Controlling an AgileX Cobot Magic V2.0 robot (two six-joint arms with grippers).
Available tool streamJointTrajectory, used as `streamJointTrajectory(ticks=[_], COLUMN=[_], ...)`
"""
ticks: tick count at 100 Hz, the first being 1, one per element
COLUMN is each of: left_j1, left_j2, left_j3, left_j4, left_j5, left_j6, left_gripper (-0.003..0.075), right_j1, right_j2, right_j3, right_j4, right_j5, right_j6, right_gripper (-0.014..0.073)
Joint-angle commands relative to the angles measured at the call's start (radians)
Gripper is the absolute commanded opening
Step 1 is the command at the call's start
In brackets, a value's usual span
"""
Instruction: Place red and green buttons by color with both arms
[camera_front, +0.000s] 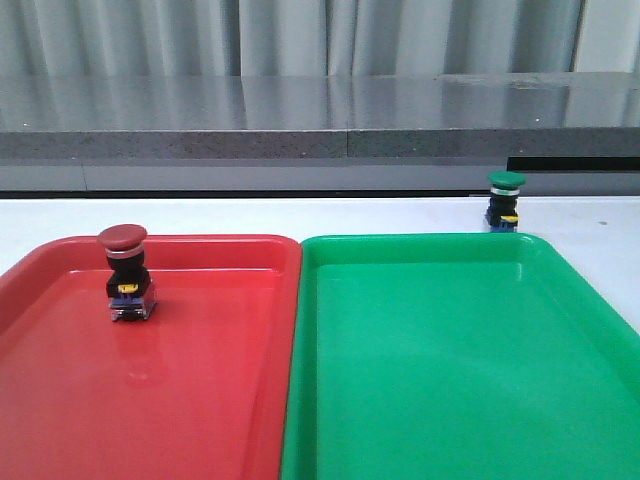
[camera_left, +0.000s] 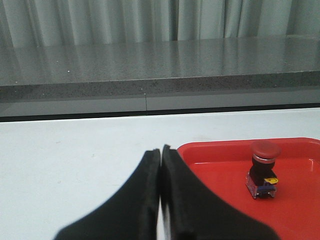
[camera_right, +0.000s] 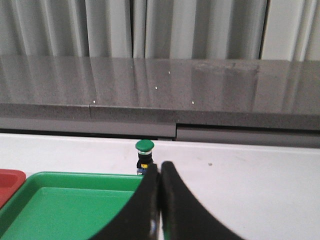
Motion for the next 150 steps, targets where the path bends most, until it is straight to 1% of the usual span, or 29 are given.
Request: streamJointTrajectory(ticks=[1, 14, 26, 39, 53, 78, 85, 90, 95, 100, 102, 107, 109, 114, 121, 128, 138, 150], left_j1=[-0.009, -0.009, -0.009, -0.009, -0.009, -0.009, -0.009, -0.009, -0.009, -0.009, -0.009, -0.009, -0.009, -0.009, -0.009, -0.009, -0.009, -0.009], left_j2=[-0.033, -0.033, -0.033, -0.033, -0.033, -0.033, -0.033, -0.033, -0.033, -0.033, -0.033, -0.033, -0.033, -0.033, -0.033, -0.033, -0.033, -0.033], left_j3=[0.026, 0.026, 0.026, 0.026, 0.026, 0.026, 0.026, 0.026, 0.026, 0.026, 0.026, 0.026, 0.026, 0.026, 0.026, 0.026, 0.026, 0.026], left_j4=[-0.008, -0.008, -0.008, -0.008, -0.008, -0.008, -0.008, -0.008, -0.008, -0.008, -0.008, -0.008, -0.008, -0.008, -0.008, -0.008, -0.008, -0.008], left_j5=[-0.085, -0.085, -0.085, -0.085, -0.085, -0.085, -0.085, -0.085, -0.085, -0.085, -0.085, -0.085, -0.085, -0.085, -0.085, -0.085, -0.085, -0.085], left_j6=[-0.009, -0.009, -0.009, -0.009, -0.009, -0.009, -0.009, -0.009, -0.009, -0.009, -0.009, -0.009, -0.009, -0.009, -0.009, -0.009, -0.009, -0.009], left_gripper=[-0.0019, -0.0019, -0.0019, -0.0019, -0.0019, -0.0019, -0.0019, -0.0019, -0.0019, -0.0019, -0.0019, -0.0019, -0.0019, -0.0019, -0.0019, -0.0019, -0.0019, -0.0019], right_j1=[-0.003, -0.003, -0.003, -0.003, -0.003, -0.003, -0.003, -0.003, -0.003, -0.003, -0.003, -0.003, -0.003, -0.003, -0.003, -0.001, -0.001, -0.001], right_j2=[0.127, 0.310, 0.475, 0.625, 0.726, 0.772, 0.772, 0.772, 0.772, 0.772, 0.772, 0.772, 0.772, 0.772, 0.772, 0.772, 0.776, 0.803], right_j3=[-0.123, -0.262, -0.363, -0.433, -0.452, -0.452, -0.452, -0.452, -0.452, -0.452, -0.452, -0.452, -0.452, -0.452, -0.452, -0.452, -0.459, -0.493], right_j4=[0.001, 0.001, 0.001, 0.007, 0.021, 0.021, 0.021, 0.021, 0.021, 0.023, 0.026, 0.038, 0.043, 0.055, 0.085, 0.092, 0.092, 0.092], right_j5=[0.043, 0.193, 0.258, 0.238, 0.201, 0.196, 0.196, 0.196, 0.197, 0.197, 0.197, 0.195, 0.192, 0.180, 0.163, 0.142, 0.123, 0.132], right_j6=[-0.004, -0.004, -0.004, -0.004, -0.004, -0.004, -0.004, -0.004, -0.004, -0.004, -0.004, -0.004, -0.004, -0.004, -0.004, -0.004, -0.004, -0.004], right_gripper=[-0.0067, -0.0067, -0.0067, -0.0067, -0.0067, -0.0066, -0.0050, -0.0008, 0.0062, 0.0175, 0.0207, 0.0342, 0.0376, 0.0498, 0.0601, 0.0636, 0.0635, 0.0635])
